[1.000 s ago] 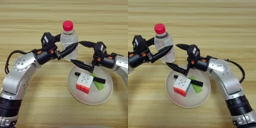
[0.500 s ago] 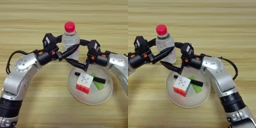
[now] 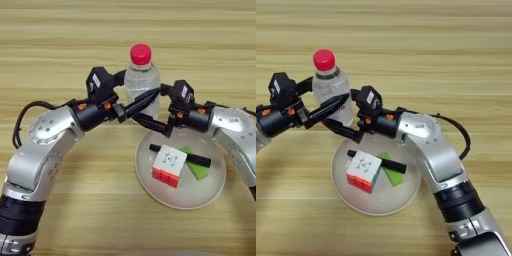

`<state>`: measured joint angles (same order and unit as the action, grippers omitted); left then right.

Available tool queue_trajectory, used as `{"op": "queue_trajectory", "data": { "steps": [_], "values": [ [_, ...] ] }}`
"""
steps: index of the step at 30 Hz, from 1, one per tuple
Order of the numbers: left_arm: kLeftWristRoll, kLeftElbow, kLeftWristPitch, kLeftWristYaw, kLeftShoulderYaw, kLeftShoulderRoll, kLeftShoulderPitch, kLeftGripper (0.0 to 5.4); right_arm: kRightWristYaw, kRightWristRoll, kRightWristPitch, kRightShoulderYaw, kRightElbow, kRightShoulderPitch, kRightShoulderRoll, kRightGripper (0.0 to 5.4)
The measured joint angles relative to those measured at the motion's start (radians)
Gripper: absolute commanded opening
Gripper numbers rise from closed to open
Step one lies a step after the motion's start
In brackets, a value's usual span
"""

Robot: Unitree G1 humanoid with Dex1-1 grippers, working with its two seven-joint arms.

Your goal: Move the objects on the table

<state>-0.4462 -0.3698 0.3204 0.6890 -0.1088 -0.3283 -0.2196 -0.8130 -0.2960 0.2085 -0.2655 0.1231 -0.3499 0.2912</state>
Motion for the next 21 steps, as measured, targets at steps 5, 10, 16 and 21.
{"op": "queue_trajectory", "data": {
  "steps": [5,10,16,21],
  "values": [
    [0.0,0.0,0.0,0.0,0.0,-0.001,0.0,3.09,0.001,0.002,0.0,0.0,0.0,0.0,-0.003,3.42],
    [0.0,0.0,0.0,0.0,0.0,-0.001,0.0,3.09,0.002,0.003,0.0,0.0,-0.001,0.0,-0.007,3.41],
    [0.0,0.0,-0.001,0.0,0.0,-0.001,0.003,3.09,0.004,0.004,0.001,-0.002,0.0,0.0,-0.01,3.41],
    [0.001,0.0,-0.002,0.0,0.0,-0.001,0.004,3.09,0.004,0.006,0.001,-0.003,0.0,0.0,-0.011,3.41]
  ]
}}
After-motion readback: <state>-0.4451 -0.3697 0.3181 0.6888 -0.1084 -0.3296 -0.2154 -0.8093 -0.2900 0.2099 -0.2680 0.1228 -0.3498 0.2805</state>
